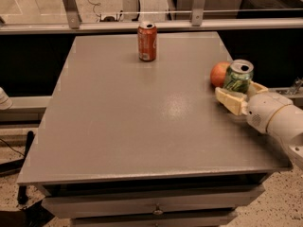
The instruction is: Move green can near apple
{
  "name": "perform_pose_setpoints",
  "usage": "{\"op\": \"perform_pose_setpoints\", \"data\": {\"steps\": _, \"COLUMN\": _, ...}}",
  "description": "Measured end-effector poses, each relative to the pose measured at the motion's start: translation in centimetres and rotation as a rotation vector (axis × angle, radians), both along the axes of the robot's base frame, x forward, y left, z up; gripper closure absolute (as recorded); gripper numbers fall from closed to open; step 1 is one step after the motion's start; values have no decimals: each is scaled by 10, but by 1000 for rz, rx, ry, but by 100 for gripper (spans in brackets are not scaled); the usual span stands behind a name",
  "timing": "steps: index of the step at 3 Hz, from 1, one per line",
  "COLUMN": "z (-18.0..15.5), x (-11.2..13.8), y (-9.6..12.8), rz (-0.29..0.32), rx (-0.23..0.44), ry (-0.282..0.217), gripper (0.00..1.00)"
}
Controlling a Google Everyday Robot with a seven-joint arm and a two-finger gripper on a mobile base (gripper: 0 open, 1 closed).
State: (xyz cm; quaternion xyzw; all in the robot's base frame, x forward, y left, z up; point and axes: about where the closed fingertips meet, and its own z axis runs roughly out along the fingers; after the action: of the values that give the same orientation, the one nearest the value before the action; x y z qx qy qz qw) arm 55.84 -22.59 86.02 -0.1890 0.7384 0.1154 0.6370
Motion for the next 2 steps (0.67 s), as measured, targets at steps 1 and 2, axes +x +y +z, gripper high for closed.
{"op": "perform_pose_setpoints", "data": {"steps": 1, "z": 1, "x": -2, "y": -2, "rz": 1, "rx": -9, "ry": 2, "gripper": 0}}
{"op": "perform_pose_setpoints", "data": {"steps": 2, "z": 2, "x": -4, "y": 1, "rz": 10, "rx": -16, "ry": 4, "gripper": 0}}
